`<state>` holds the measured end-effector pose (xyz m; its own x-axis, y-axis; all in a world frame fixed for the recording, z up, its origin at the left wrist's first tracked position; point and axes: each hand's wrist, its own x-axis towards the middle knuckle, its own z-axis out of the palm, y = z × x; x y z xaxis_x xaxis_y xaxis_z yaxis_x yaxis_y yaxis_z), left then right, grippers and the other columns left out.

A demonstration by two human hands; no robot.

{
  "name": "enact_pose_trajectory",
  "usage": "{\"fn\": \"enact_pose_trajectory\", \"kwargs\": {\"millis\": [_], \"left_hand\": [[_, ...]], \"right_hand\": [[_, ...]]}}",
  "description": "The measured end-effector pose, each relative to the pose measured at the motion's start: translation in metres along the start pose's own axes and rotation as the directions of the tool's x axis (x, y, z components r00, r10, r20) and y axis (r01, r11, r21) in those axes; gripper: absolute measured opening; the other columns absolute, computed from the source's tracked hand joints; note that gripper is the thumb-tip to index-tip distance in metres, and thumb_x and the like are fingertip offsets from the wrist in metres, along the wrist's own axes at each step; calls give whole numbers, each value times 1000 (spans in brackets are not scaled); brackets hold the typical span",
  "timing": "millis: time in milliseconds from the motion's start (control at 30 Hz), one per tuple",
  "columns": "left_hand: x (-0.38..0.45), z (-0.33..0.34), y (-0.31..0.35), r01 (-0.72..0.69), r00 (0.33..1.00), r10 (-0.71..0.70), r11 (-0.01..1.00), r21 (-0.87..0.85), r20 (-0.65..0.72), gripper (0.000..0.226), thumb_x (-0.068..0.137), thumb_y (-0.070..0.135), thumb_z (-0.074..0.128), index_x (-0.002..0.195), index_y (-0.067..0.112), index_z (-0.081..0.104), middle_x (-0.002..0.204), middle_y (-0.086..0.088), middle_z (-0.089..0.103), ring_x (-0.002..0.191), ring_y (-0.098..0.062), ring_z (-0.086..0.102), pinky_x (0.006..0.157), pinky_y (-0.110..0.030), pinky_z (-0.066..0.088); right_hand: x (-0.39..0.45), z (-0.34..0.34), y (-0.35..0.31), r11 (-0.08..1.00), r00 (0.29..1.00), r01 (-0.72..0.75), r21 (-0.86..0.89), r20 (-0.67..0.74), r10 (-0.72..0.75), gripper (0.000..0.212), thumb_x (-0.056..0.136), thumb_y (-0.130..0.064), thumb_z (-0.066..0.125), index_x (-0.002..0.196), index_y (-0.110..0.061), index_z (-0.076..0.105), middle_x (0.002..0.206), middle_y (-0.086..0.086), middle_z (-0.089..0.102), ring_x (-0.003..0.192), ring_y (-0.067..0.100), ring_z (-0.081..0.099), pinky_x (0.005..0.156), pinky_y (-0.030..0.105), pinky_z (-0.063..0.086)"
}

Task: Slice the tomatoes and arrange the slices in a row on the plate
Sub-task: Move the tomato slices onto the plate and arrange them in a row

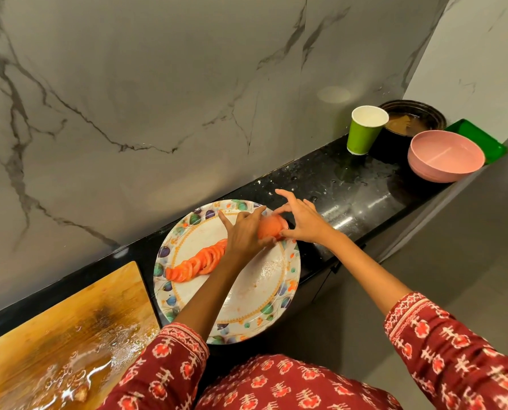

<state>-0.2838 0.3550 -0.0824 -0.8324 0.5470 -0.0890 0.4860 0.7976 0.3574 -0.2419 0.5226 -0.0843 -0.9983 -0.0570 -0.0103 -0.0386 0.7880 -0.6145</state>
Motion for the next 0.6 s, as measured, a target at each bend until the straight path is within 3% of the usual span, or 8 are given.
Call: {"fn": "enact_pose_trajectory", "kwargs": {"millis": [200,400,600], "left_hand": [[1,3,-2,10,1000,-10,1000,-2,-6,73,81,52,60,142,28,28,143,1,42,137,-22,30,102,-62,-20],[10,6,-3,11,1000,-12,1000,24,25,78,79,57,59,143,30,24,145,1,40,137,-23,30,103,-64,-17],[10,7,-4,13,1000,-14,1000,25,13,79,78,56,61,142,30,24,142,1,44,136,-23,31,102,-62,-19]], "right_hand": [[3,5,-2,1000,1000,10,26,10,-10,84,73,-16,71,144,-18,24,134,-6,51,129,18,39,114,53,14],[3,0,1,1000,998,-7,-11,57,8,100,74,-22,72,149,-21,5,130,-10,56,129,19,38,114,54,13],[0,-5,8,1000,998,-4,4,67,4,101,74,-26,75,148,-20,7,128,-10,57,125,21,42,111,50,18]]}}
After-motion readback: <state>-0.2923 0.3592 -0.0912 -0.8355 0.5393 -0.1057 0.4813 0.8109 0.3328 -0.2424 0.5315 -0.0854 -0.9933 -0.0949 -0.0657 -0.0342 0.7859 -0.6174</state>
